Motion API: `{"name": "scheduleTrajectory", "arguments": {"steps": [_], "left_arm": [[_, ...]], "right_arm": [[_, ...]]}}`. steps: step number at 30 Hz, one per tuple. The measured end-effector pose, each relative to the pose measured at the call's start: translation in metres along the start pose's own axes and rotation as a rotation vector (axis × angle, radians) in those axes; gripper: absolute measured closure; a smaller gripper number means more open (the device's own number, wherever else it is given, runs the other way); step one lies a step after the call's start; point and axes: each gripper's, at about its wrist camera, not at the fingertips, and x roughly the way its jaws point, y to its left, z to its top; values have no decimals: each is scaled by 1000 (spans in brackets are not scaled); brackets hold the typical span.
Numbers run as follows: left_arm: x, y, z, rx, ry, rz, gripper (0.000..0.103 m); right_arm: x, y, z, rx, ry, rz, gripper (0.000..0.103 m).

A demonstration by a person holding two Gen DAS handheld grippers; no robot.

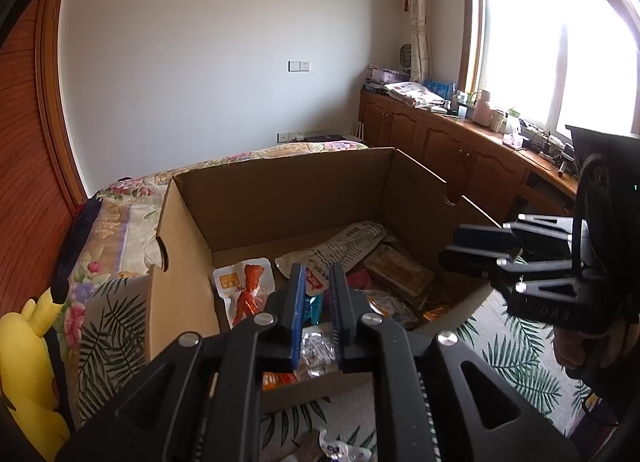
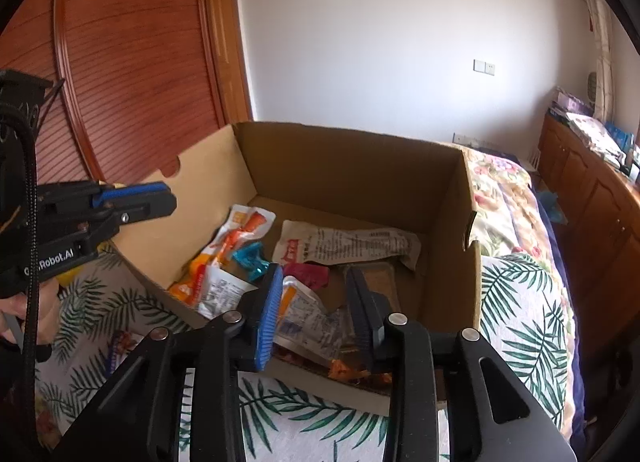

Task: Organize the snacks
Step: 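Move both tools back toward the white pouch and rice-cake bar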

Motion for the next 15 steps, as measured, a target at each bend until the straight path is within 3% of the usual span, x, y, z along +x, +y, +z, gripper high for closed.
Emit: {"name": "scheduleTrajectory", "arguments": {"steps": [5,9,15], "left_arm": [[-15,-1,-6,0,-12,0,84],[-27,-2,-12,7,-20,9,69],[-43,4,-27,-6,-12,13,63]], "right_arm": [[-14,-1,7,22,-37,-14,64],[-23,-5,8,35,-44,-26,62],[-37,-1,-3,44,-53,-37,60]]}}
